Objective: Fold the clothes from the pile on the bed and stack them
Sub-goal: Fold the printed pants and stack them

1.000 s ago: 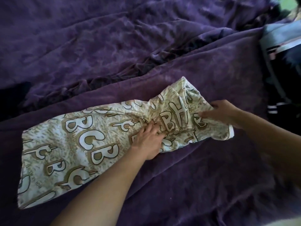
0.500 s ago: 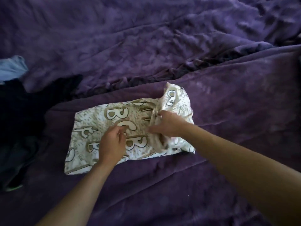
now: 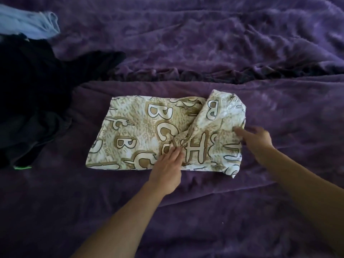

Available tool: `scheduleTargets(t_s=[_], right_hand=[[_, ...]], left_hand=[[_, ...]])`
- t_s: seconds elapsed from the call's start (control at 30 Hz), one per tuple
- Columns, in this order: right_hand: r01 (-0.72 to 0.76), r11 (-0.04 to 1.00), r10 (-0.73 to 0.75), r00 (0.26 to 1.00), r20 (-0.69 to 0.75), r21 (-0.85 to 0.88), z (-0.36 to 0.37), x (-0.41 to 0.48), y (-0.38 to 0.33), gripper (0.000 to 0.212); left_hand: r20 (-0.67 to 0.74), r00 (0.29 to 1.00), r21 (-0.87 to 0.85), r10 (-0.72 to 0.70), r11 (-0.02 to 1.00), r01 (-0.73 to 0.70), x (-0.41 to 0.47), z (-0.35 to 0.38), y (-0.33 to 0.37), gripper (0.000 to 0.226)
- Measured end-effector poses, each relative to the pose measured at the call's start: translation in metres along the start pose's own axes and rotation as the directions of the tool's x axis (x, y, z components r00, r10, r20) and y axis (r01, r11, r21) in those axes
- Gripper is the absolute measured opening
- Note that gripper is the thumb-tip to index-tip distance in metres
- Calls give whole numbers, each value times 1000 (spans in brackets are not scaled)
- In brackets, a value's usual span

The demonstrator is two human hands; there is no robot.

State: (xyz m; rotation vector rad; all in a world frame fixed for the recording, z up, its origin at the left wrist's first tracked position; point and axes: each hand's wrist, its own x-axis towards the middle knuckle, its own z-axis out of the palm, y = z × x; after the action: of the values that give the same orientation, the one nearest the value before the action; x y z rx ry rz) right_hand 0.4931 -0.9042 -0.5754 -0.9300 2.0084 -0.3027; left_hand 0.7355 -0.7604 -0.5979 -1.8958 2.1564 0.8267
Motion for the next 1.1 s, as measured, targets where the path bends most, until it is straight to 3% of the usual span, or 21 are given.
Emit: scheduleTargets(t_s=[0.03, 0.1, 0.2, 0.3, 0.43, 0.57, 0.67, 0.83, 0.93, 0.97, 1.03, 1.07, 1.1], right_hand=[[-73, 993, 61, 990, 127, 96, 1, 1, 4, 50], [-92, 981, 49, 969, 241, 170, 0, 1, 6, 42], [51, 967, -119, 956, 268, 248, -5, -12, -10, 35], [218, 935, -307, 892, 332, 279, -3, -55, -51, 16], [414, 906, -417, 832, 367, 90, 42, -118, -112, 23], [584, 792, -489, 780, 391, -176, 132, -165, -157, 31], [606, 737, -425, 760, 491, -299, 209, -183, -166, 29], [580, 774, -273, 667, 693, -254, 277, -195, -145, 22], [610, 782, -457, 699, 549, -125, 254, -193, -127, 26], [683, 720, -575, 686, 445, -123, 239, -188, -121, 26], [817, 518, -782, 573, 247, -253, 209, -174, -107, 30], [828, 423, -830, 517, 209, -369, 197, -166, -103, 36], [804, 366, -835, 506, 216, -469, 188, -157, -100, 44]], left_hand=[[19, 1000, -30, -4, 1000, 4, 2, 4, -4, 59], [9, 1000, -118, 4, 993, -3, 7, 6, -9, 55], [-12, 1000, -217, 19, 976, -21, 9, 1, -11, 50], [-103, 995, -337, -13, 941, -22, -1, -14, -14, 41], [-312, 895, -543, -318, 833, 107, -47, -42, -40, 26], [-348, 750, -644, -562, 725, 245, -115, -56, -93, 26], [-334, 694, -618, -638, 704, 350, -161, -51, -133, 27], [-275, 609, -634, -744, 617, 467, -193, -40, -171, 27], [-383, 644, -595, -662, 710, 376, -178, -46, -173, 26], [-436, 672, -543, -598, 771, 333, -168, -51, -169, 27], [-518, 717, -415, -466, 870, 266, -142, -62, -158, 32], [-540, 742, -355, -398, 907, 228, -127, -68, -153, 35], [-543, 773, -296, -328, 936, 190, -111, -74, -148, 39]])
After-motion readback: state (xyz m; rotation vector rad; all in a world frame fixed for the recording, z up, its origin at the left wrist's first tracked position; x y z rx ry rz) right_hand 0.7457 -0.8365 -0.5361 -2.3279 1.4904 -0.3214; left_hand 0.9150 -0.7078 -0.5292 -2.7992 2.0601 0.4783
